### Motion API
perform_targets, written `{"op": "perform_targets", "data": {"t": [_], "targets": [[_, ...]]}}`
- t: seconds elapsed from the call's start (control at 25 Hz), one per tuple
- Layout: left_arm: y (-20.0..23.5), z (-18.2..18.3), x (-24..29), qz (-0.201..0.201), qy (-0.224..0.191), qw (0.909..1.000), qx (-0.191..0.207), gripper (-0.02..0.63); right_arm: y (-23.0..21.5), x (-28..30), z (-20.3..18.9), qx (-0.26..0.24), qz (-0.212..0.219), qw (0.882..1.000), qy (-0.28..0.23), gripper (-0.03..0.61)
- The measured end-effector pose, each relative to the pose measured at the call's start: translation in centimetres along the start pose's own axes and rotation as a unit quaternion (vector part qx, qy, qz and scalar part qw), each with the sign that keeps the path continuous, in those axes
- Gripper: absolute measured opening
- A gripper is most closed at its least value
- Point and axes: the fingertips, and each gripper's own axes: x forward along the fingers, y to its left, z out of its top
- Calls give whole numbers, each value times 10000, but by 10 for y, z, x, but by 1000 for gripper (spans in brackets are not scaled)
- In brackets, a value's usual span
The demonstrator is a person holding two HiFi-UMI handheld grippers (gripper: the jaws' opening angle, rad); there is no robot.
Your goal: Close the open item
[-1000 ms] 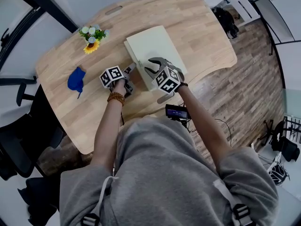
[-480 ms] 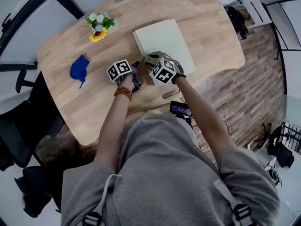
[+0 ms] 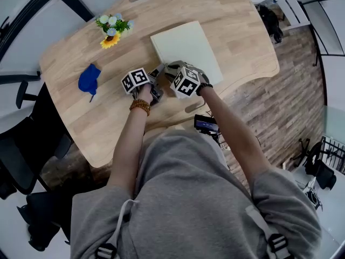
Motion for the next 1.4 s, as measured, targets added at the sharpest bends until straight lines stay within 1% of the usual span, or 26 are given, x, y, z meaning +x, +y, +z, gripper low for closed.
{"op": "perform_targets", "data": {"t": [0.16, 0.36, 0.48, 0.56, 0.6, 0.68, 0.8, 0.96, 1.04, 1.12, 1.2, 1.28, 1.36, 1.4], "targets": [[0, 0, 0, -2, 27, 10000, -16, 256, 4, 2, -1, -57, -14, 9999, 111, 114], [0, 1, 1, -24, 45, 10000, -2, 255, 2, 3, -1, 137, 126, 9993, 320, 114], [1, 2, -2, 121, -28, 9999, 104, 256, 4, 2, 0, 133, 225, 9991, 323, 117], [-1, 1, -4, 138, -81, 9998, 73, 256, 10, 0, 1, 124, 395, 9989, 241, 194], [-4, 1, -5, 68, -94, 9999, -9, 256, 12, -2, 2, 158, 463, 9986, 176, 210], [-11, 1, -7, -101, -123, 9998, -121, 256, 10, -10, 5, 282, 478, 9985, 4, 212], [-21, 7, -14, -179, -213, 9996, 38, 255, -4, -28, 14, 479, 232, 9980, -347, 212], [-39, 16, -26, -201, -338, 9974, 599, 255, -28, -62, 32, 696, -207, 9933, -894, 212], [-54, 23, -34, -258, -463, 9940, 961, 256, -40, -80, 41, 753, -440, 9894, -1158, 212], [-74, 31, -43, -320, -628, 9881, 1370, 256, -49, -99, 51, 813, -633, 9847, -1402, 212], [-95, 40, -52, -352, -806, 9792, 1830, 256, -57, -118, 61, 782, -822, 9805, -1607, 212], [-117, 47, -61, -354, -968, 9671, 2326, 255, -65, -137, 74, 744, -1007, 9751, -1831, 212], [-142, 52, -68, -339, -1108, 9507, 2875, 256, -72, -157, 87, 798, -1151, 9672, -2120, 212], [-155, 53, -72, -325, -1193, 9401, 3176, 256, -74, -167, 94, 835, -1218, 9625, -2278, 212]]}}
